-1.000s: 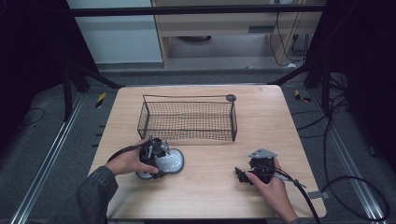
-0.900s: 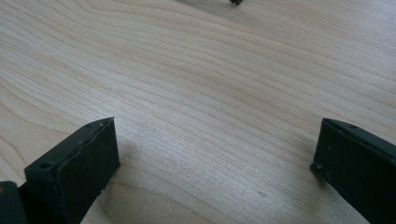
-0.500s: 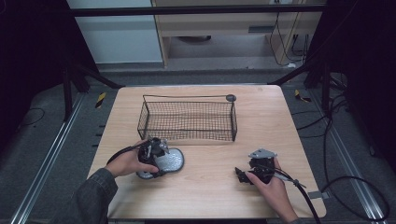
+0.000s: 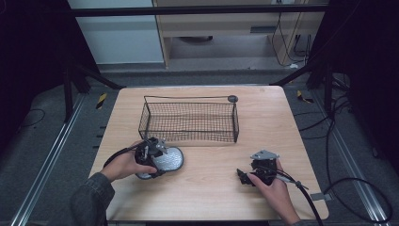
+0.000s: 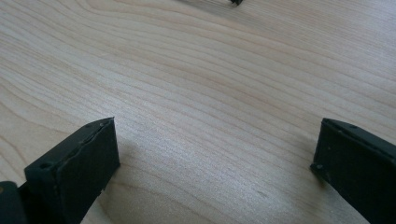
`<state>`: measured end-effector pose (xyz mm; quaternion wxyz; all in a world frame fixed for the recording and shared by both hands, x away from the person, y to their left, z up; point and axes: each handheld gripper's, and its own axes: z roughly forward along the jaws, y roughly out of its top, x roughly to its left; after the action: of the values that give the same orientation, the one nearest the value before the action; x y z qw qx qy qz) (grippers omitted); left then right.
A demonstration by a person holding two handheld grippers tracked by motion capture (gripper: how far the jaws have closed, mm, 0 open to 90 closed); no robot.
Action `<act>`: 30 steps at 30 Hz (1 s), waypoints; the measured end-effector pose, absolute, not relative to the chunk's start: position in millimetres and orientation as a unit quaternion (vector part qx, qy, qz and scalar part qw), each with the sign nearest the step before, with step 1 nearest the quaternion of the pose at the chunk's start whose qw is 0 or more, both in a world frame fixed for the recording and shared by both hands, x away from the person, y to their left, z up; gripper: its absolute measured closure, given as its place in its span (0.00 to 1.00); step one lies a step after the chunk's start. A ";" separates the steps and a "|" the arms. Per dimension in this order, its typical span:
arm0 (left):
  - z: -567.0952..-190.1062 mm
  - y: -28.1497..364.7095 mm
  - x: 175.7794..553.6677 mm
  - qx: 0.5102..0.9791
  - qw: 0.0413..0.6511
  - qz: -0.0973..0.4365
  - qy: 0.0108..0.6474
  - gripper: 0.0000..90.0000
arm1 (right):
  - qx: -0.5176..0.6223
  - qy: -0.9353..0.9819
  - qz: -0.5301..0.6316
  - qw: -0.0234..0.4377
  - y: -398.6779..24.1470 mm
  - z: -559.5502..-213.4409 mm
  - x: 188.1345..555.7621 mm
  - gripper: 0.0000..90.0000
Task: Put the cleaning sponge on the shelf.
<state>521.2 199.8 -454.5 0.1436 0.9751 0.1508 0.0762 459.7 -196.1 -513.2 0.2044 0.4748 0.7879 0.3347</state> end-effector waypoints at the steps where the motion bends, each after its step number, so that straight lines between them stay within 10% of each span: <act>1: -448.3 200.9 518.5 0.974 0.149 0.085 0.149 0.14 | 0.475 0.788 0.335 0.204 -196.0 -513.2 459.6 0.00; 30: -378.6 199.2 535.8 0.961 0.155 0.181 0.144 0.14 | 0.475 0.788 0.334 0.204 -196.0 -513.2 459.7 0.00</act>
<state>535.8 199.2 -378.6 0.1545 0.9606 0.1435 0.1813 459.7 -196.0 -513.2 0.2040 0.4750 0.7881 0.3343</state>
